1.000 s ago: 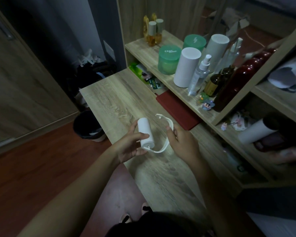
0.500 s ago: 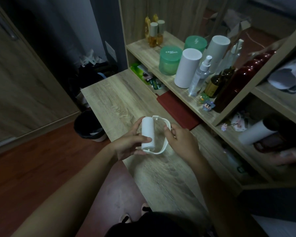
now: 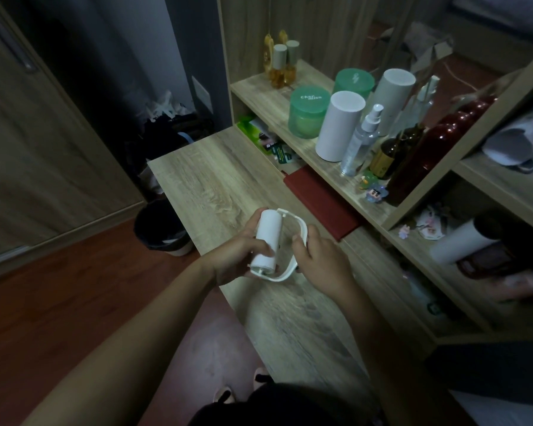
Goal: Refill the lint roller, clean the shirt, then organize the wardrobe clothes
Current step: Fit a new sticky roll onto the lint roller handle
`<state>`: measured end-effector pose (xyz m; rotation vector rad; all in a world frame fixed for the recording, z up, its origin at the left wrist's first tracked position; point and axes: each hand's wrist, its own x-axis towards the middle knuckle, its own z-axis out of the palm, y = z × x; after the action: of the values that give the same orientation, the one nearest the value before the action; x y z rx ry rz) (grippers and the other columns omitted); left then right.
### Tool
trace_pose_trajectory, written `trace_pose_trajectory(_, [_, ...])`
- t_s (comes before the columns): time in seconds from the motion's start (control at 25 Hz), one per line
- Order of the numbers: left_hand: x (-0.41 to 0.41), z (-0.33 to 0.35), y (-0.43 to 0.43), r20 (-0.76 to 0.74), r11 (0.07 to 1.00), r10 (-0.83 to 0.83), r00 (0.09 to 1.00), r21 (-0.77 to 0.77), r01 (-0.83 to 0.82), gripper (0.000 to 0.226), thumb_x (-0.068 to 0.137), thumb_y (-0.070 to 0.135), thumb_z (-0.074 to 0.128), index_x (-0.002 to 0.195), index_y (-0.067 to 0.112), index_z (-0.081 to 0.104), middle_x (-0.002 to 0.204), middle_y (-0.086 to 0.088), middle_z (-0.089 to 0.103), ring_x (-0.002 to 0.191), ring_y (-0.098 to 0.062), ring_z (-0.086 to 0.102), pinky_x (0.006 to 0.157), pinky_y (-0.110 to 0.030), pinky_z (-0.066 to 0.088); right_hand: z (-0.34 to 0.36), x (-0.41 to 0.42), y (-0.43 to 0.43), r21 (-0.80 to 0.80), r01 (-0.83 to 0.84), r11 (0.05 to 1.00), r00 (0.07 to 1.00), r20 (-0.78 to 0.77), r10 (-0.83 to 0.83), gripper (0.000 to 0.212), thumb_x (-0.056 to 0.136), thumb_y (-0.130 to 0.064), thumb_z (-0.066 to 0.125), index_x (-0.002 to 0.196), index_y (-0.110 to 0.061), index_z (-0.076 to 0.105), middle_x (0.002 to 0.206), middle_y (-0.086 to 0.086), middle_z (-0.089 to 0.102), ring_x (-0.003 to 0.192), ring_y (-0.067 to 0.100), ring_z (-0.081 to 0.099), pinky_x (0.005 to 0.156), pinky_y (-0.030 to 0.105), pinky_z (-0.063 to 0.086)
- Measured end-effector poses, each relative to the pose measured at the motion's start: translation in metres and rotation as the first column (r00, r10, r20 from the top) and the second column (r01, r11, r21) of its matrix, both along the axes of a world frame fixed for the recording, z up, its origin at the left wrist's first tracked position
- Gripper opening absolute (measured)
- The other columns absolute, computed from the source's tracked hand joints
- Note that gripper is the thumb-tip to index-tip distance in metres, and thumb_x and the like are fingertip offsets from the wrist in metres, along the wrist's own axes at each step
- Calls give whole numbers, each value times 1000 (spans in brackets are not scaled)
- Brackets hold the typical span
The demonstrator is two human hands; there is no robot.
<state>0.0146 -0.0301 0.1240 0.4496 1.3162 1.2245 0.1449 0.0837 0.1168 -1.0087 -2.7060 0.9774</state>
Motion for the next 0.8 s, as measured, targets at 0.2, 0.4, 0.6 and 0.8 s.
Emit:
trace_pose_trajectory(0.2, [8,-4,5,144,985,151,978,60,-161,66,65,3,47,114,47,47,97,-14,43,64,-29,58,57,-33,49,7,-6,-6,76,16,997,1000,0,-16,24,98,-28,30,101,-9,45,71,2,54,66,23,52,61,32,35])
trace_pose_trajectory(0.4, [18,-1,13,52,953,299,953,44,-301,32,88,25,53,115,41,50,98,-14,46,60,-16,51,47,-27,46,11,-11,-8,79,35,996,999,-24,-33,28,98,-28,28,108,-9,47,73,5,56,67,23,53,62,32,36])
trace_pose_trajectory(0.6, [23,1,12,71,934,345,936,78,-350,26,94,27,52,114,44,51,87,-9,50,55,-15,52,45,-25,46,16,-11,-6,82,50,995,998,-35,-48,30,98,-29,28,112,-11,49,81,8,63,73,24,56,63,33,37])
trace_pose_trajectory(0.8, [26,3,13,70,927,354,933,107,-360,35,91,16,56,118,38,50,89,-3,52,70,-13,55,50,-27,46,17,-10,-7,108,68,992,998,-2,-68,30,97,-29,28,111,-12,48,89,10,65,80,28,59,65,34,37])
